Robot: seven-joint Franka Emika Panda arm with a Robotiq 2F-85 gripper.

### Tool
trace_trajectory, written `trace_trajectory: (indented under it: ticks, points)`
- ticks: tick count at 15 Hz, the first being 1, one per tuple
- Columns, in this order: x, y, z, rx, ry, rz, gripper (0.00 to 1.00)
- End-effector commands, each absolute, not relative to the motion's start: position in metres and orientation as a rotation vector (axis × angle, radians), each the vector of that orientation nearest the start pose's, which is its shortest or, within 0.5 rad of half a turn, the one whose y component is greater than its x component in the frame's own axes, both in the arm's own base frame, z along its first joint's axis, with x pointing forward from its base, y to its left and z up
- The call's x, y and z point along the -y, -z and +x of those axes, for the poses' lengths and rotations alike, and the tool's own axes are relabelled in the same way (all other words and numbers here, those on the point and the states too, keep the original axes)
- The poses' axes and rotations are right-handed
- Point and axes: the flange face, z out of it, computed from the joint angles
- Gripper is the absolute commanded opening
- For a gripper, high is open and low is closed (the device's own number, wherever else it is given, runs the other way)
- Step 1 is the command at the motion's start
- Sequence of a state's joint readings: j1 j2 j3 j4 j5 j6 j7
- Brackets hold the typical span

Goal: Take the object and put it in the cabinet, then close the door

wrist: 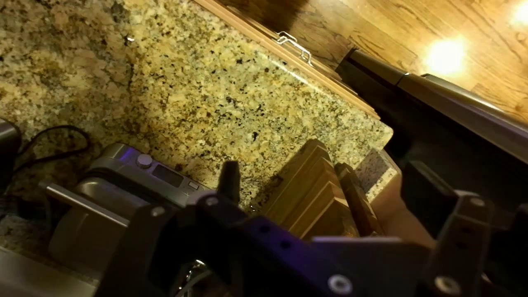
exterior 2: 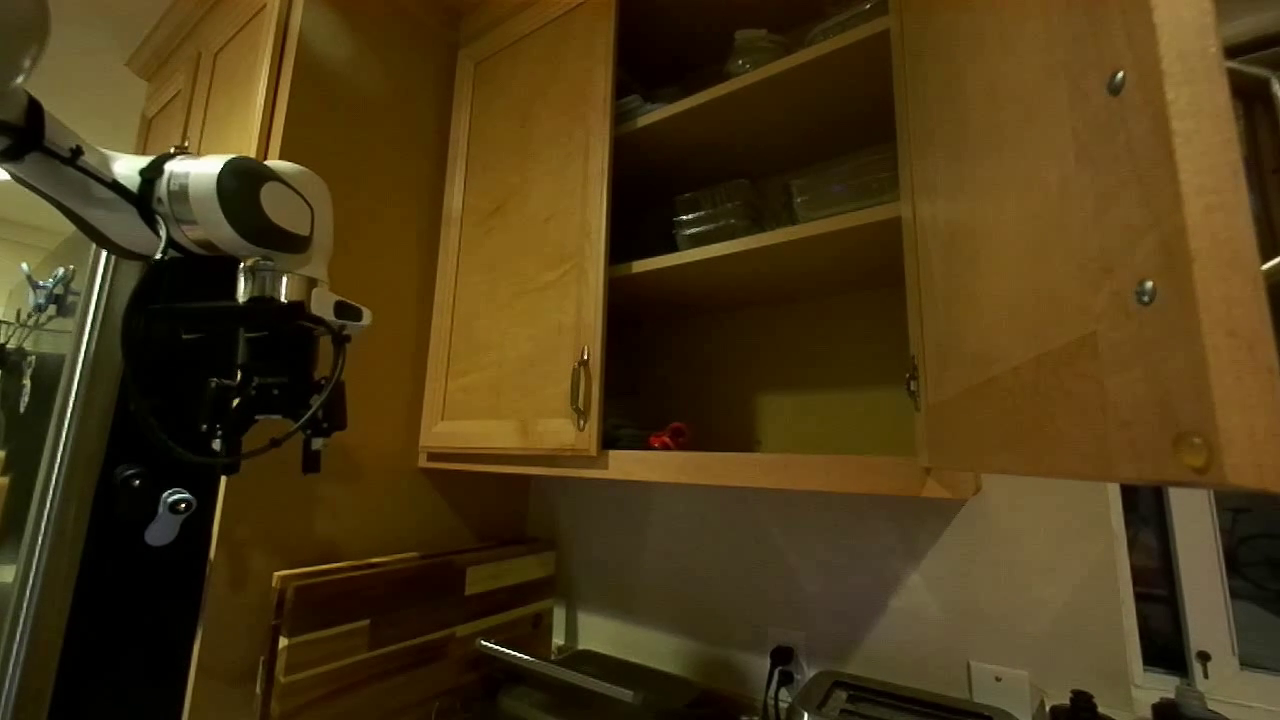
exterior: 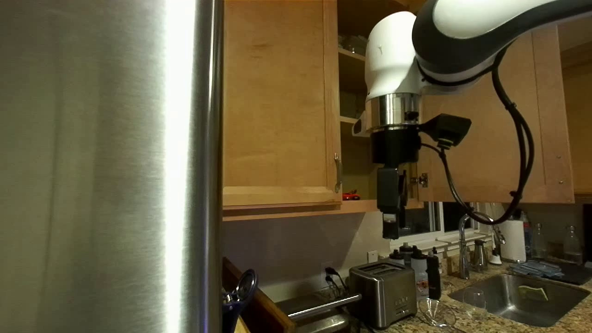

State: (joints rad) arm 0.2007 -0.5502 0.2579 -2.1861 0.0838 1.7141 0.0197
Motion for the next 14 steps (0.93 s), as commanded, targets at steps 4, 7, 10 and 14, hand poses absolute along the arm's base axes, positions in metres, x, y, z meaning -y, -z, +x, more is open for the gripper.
trace_trajectory:
  ticks: [4,7,10,14]
  points:
    - [-0.260,-0.584,0.337,0.263,0.011,-2.863,1.00]
    - [-0.296,-0.582,0.337,0.170,0.041,-2.740,1.00]
    - [-0.325,-0.578,0.339,0.155,0.072,-2.677,1.00]
    - [-0.330,-0.572,0.338,0.216,0.087,-2.686,1.00]
